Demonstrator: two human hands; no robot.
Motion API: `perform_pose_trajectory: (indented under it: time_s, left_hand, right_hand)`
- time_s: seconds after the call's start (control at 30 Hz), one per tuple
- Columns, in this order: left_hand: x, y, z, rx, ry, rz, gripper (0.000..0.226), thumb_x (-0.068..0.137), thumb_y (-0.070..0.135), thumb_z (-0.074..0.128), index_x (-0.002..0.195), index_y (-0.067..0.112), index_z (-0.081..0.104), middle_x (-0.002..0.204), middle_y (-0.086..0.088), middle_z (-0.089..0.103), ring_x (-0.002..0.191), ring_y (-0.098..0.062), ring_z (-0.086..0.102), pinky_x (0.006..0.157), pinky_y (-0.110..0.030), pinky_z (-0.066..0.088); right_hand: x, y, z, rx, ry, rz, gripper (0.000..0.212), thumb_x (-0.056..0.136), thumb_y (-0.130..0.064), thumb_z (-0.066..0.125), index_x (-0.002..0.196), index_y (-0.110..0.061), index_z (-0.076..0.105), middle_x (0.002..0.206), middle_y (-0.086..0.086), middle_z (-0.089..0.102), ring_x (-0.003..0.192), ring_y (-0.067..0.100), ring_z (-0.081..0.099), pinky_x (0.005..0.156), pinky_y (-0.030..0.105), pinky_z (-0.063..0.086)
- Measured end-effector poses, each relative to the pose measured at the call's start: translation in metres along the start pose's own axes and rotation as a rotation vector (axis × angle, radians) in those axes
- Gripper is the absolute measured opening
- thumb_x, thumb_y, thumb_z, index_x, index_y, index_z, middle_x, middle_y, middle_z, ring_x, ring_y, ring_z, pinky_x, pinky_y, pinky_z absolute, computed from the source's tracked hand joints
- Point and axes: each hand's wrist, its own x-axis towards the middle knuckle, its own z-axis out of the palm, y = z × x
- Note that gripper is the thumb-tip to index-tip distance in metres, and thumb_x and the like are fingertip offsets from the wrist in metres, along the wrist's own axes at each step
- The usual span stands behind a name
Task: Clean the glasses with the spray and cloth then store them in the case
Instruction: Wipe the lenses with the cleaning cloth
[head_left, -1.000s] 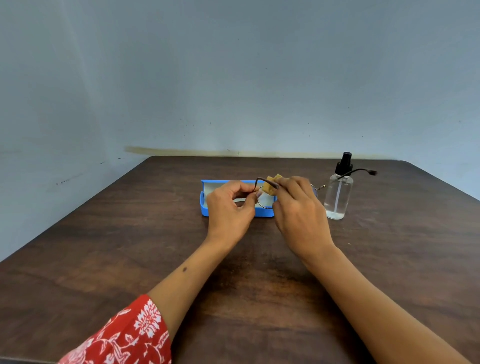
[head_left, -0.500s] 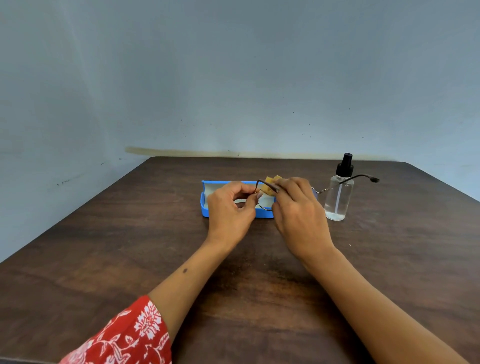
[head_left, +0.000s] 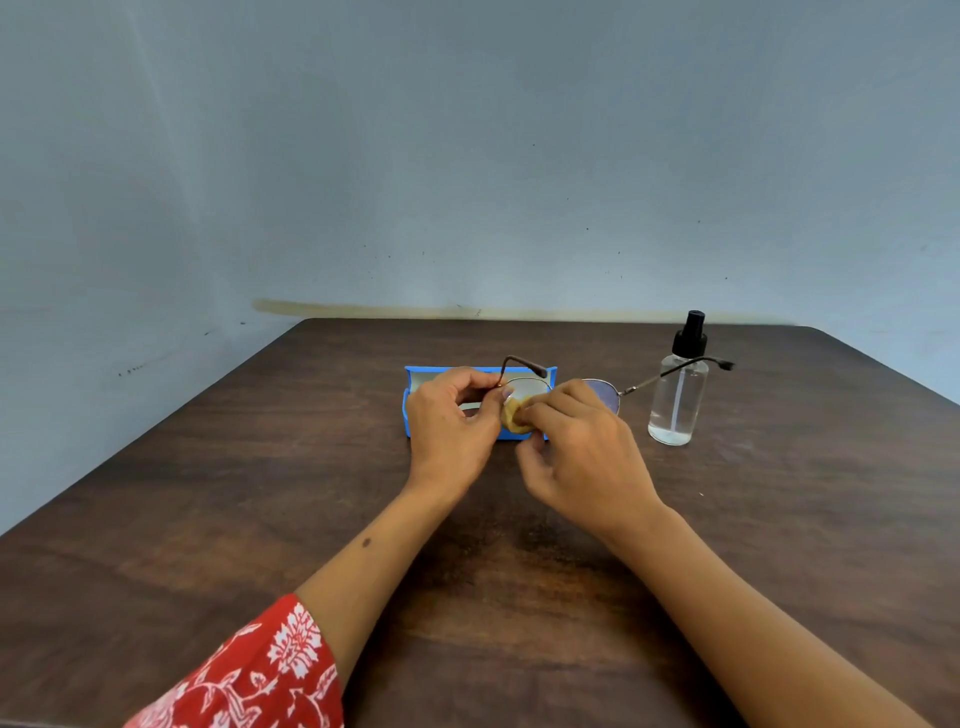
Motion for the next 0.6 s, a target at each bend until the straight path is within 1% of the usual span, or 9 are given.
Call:
perform_pose_trajectory:
  time_s: [0.03,0.1,0.2,0.27,0.33,0.4,0.47,0.53,0.6]
  left_hand:
    - [0.001,-0.001,0.000,0.000,0.006,-0.006,0.004,0.077,0.004,0.072,0.080,0.007,0.071,0.072,0.008,0.066,0.065,0.013,0.061,0.061,-0.007,0.049]
    - [0.001,-0.002,0.000,0.003,0.026,-0.014,0.004,0.076,0.004,0.072,0.077,0.008,0.071,0.071,0.007,0.065,0.064,0.013,0.060,0.060,-0.007,0.049]
    - [0.003,-0.004,-0.001,0.011,0.061,-0.019,0.003,0.077,0.004,0.072,0.079,0.007,0.071,0.073,0.006,0.066,0.066,0.010,0.062,0.059,-0.006,0.047]
    - [0.004,-0.005,-0.002,0.013,0.088,-0.028,0.004,0.078,0.004,0.071,0.080,0.008,0.072,0.076,0.006,0.068,0.071,0.003,0.064,0.059,-0.005,0.046]
    - [0.006,-0.006,-0.004,0.002,0.112,-0.041,0.006,0.078,0.005,0.071,0.081,0.010,0.072,0.078,0.003,0.070,0.075,-0.004,0.066,0.063,-0.004,0.046]
    - [0.007,-0.006,-0.006,-0.003,0.118,-0.056,0.007,0.078,0.006,0.071,0.083,0.011,0.072,0.079,0.003,0.070,0.076,-0.003,0.066,0.064,-0.005,0.047]
    - [0.008,-0.006,-0.007,0.003,0.111,-0.065,0.008,0.079,0.006,0.071,0.085,0.011,0.072,0.079,0.006,0.069,0.073,0.004,0.064,0.066,-0.007,0.049]
    - [0.007,-0.005,-0.006,0.010,0.093,-0.070,0.009,0.079,0.007,0.071,0.086,0.012,0.072,0.079,0.007,0.068,0.073,0.007,0.063,0.069,-0.011,0.052]
    - [0.006,-0.004,-0.005,0.006,0.064,-0.077,0.008,0.079,0.009,0.072,0.085,0.013,0.072,0.080,0.006,0.069,0.076,0.000,0.066,0.071,-0.015,0.054]
  right_hand:
    - [0.000,0.000,0.000,0.020,-0.007,0.003,0.023,0.068,-0.018,0.044,0.071,-0.010,0.066,0.071,-0.002,0.065,0.075,0.018,0.054,0.059,0.018,0.038]
    - [-0.001,0.001,0.002,0.078,-0.020,0.016,0.023,0.067,-0.018,0.045,0.071,-0.011,0.067,0.071,-0.003,0.065,0.074,0.018,0.054,0.055,0.028,0.048]
    - [-0.003,0.003,0.002,0.142,-0.024,0.062,0.021,0.066,-0.018,0.047,0.070,-0.014,0.068,0.068,-0.004,0.064,0.072,0.019,0.057,0.055,0.032,0.051]
    - [-0.003,0.004,0.000,0.144,0.022,0.170,0.016,0.066,-0.017,0.053,0.067,-0.015,0.069,0.062,-0.004,0.062,0.066,0.020,0.058,0.053,0.030,0.049]
    - [-0.002,0.008,-0.003,0.100,0.074,0.351,0.015,0.069,-0.018,0.055,0.065,-0.016,0.070,0.057,0.000,0.059,0.060,0.022,0.056,0.052,0.027,0.042]
    - [-0.003,0.017,-0.007,0.075,0.060,0.557,0.016,0.076,-0.017,0.056,0.071,-0.016,0.071,0.058,0.000,0.056,0.060,0.022,0.051,0.055,0.026,0.035]
    - [-0.005,0.029,-0.011,0.094,0.035,0.706,0.017,0.081,-0.016,0.055,0.083,-0.015,0.071,0.064,-0.001,0.057,0.066,0.021,0.051,0.061,0.026,0.035]
    - [-0.007,0.035,-0.012,0.121,0.012,0.760,0.023,0.083,-0.015,0.053,0.099,-0.013,0.069,0.074,0.002,0.062,0.075,0.024,0.055,0.065,0.027,0.038]
    - [-0.008,0.038,-0.010,0.145,-0.005,0.739,0.027,0.083,-0.011,0.052,0.104,-0.012,0.068,0.073,0.004,0.063,0.071,0.023,0.053,0.064,0.029,0.039]
